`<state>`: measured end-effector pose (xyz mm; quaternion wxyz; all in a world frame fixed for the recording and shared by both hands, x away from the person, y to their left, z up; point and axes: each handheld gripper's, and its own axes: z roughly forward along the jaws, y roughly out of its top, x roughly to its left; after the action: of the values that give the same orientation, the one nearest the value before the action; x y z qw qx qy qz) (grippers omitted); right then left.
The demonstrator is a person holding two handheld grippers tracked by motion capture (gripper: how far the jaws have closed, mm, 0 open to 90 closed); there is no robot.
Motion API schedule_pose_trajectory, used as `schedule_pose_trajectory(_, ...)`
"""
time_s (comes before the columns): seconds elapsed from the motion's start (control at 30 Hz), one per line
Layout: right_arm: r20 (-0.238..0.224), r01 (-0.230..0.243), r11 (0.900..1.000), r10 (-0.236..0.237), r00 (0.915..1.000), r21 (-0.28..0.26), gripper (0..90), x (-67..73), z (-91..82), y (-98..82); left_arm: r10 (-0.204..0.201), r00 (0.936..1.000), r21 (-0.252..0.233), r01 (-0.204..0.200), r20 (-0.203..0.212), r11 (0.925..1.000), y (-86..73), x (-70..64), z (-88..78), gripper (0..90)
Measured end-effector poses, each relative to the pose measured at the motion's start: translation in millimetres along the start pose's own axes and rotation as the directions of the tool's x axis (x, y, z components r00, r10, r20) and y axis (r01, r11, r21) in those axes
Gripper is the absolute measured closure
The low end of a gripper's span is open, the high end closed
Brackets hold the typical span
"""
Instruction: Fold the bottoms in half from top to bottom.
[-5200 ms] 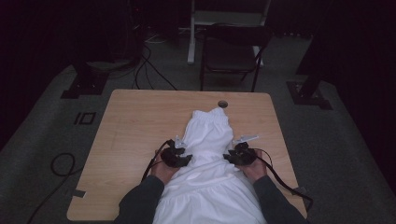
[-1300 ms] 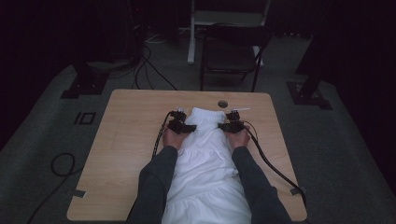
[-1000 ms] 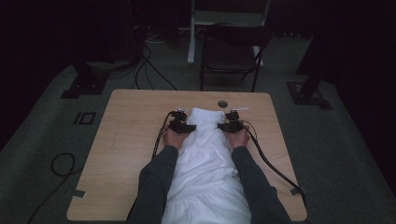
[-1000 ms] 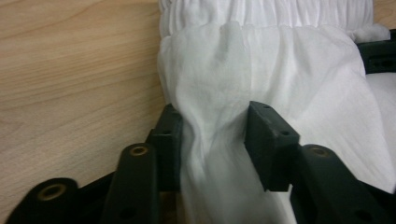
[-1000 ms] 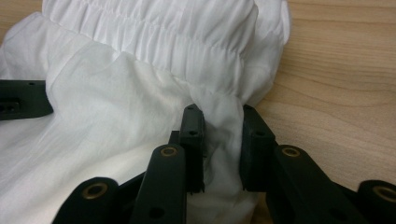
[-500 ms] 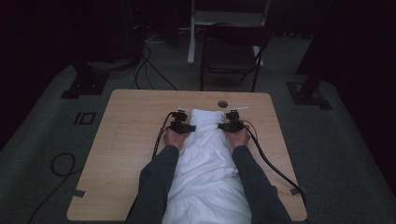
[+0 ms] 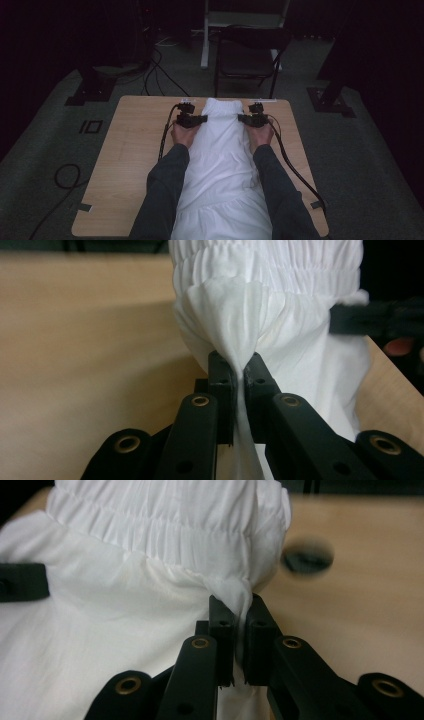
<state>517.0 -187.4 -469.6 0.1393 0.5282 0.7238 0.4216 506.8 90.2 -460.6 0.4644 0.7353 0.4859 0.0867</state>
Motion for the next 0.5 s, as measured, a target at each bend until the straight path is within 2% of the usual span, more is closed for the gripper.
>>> schedule_pose_trajectory(0.03, 0.001, 0.010, 0.999, -0.010, 0.9999, -0.030, 85.3, 2.1, -5.7, 6.7, 0.002, 1.0000, -0.020, -0.002, 0.003, 0.9998, 5.3, -1.5, -4.2, 85.7)
schedule_pose_trajectory(0.07, 0.001, 0.017, 0.998, -0.017, 0.9999, -0.055, 85.2, 3.7, -10.1, 11.6, -0.004, 0.9998, -0.066, 0.005, 0.018, 0.9978, 12.7, -3.0, -11.9, 85.7)
schedule_pose_trajectory(0.1, -0.008, 0.025, 0.995, -0.026, 0.9996, -0.101, 85.2, 6.2, -17.9, 19.1, -0.004, 0.9996, -0.077, 0.006, 0.026, 0.9970, 16.9, -3.2, -16.2, 85.7)
schedule_pose_trajectory(0.17, -0.033, 0.035, 0.988, -0.040, 0.9986, -0.149, 85.1, 9.8, -28.4, 29.1, 0.029, 0.9995, -0.089, -0.028, 0.009, 0.9956, 26.0, -7.3, -24.5, 85.7)
schedule_pose_trajectory(0.23, -0.050, 0.052, 0.988, -0.059, 0.9970, -0.146, 85.1, 12.9, -33.5, 34.1, 0.023, 0.9995, -0.097, -0.021, 0.024, 0.9950, 27.6, -6.9, -30.7, 85.7)
schedule_pose_trajectory(0.3, -0.062, 0.057, 0.989, -0.066, 0.9959, -0.134, 85.1, 14.7, -35.1, 33.0, 0.035, 0.9992, -0.071, -0.034, 0.019, 0.9969, 25.1, -6.3, -33.3, 85.6)
schedule_pose_trajectory(0.37, -0.074, 0.066, 0.991, -0.075, 0.9944, -0.117, 85.1, 16.3, -35.9, 28.7, 0.037, 0.9990, -0.047, -0.036, 0.025, 0.9982, 21.0, -6.5, -36.2, 85.6)
schedule_pose_trajectory(0.43, -0.099, 0.067, 0.993, -0.077, 0.9921, -0.102, 85.0, 18.2, -38.3, 22.4, 0.066, 0.9975, -0.028, -0.065, 0.027, 0.9975, 16.8, -9.9, -42.2, 85.6)
schedule_pose_trajectory(0.5, -0.125, 0.084, 0.992, -0.095, 0.9876, -0.091, 85.0, 20.3, -43.3, 14.4, 0.079, 0.9955, -0.029, -0.078, 0.052, 0.9966, 10.1, -14.0, -53.0, 85.5)
